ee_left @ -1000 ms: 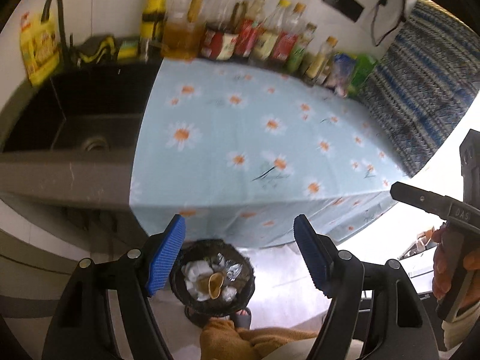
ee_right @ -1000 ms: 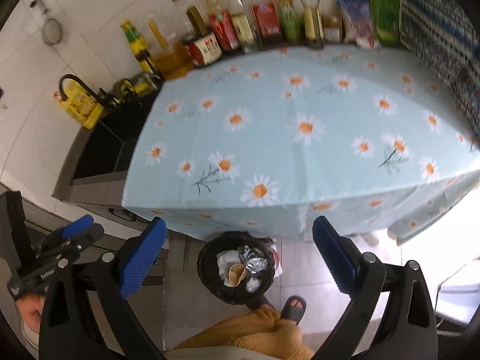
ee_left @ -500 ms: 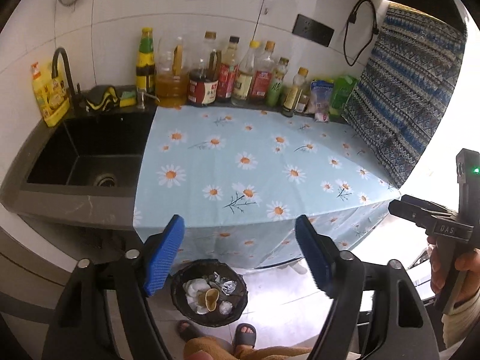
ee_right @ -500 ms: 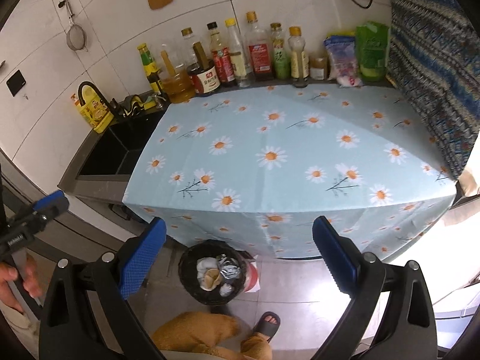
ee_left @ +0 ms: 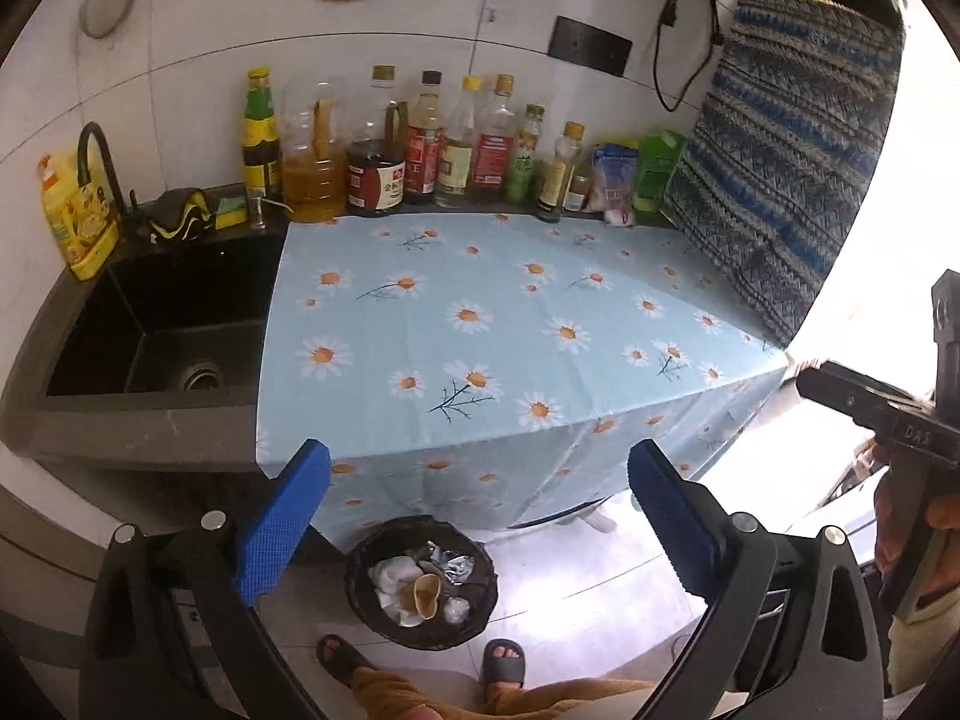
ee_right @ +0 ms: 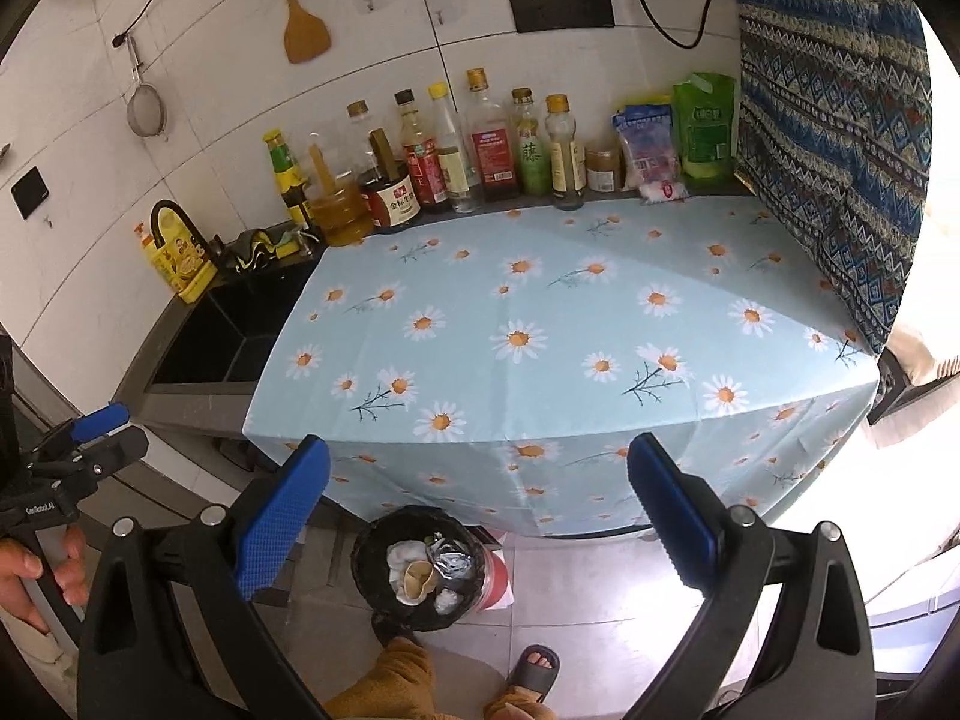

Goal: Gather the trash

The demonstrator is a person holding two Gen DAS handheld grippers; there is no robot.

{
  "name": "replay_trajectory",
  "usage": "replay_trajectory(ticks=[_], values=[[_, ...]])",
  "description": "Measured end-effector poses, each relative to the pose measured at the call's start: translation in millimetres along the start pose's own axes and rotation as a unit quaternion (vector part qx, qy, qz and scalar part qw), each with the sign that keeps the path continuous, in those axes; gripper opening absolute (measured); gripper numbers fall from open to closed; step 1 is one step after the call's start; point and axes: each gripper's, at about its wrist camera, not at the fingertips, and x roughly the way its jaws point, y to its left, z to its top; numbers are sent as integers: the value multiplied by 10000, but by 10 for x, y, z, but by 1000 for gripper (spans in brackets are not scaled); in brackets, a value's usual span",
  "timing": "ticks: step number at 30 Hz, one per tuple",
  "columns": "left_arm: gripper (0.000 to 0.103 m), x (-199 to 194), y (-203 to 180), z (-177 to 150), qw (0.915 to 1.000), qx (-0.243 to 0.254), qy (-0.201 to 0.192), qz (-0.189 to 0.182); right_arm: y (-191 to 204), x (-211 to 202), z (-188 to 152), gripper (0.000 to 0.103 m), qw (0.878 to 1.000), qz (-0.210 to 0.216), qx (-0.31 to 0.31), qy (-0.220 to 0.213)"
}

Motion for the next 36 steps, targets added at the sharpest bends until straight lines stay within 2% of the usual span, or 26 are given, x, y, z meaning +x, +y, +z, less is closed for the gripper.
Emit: replay_trajectory(ticks=[6, 10, 13, 18, 27, 36], values=[[96, -52, -60, -29, 9998, 43, -137, -108, 97, 47, 24, 98, 9999, 46, -140, 50], [96, -73, -70, -51, 9997, -68, -158, 176, 138, 97, 22, 98, 9996, 81, -228, 108], [96, -84, -43, -70, 9996, -219, -155, -17, 160, 117, 19, 98, 9994, 101, -289, 151], [96, -73, -43, -83, 9997, -182, -138, 77, 187, 121, 17, 98, 9990, 125, -381, 178], [96, -27, -48, -71, 9998, -194, -77, -52, 161, 117, 0, 98, 9992, 166, -323, 183], [96, -6, -61, -56, 9998, -197, -75, -8, 103, 141, -27, 98, 9994, 140, -233, 232]])
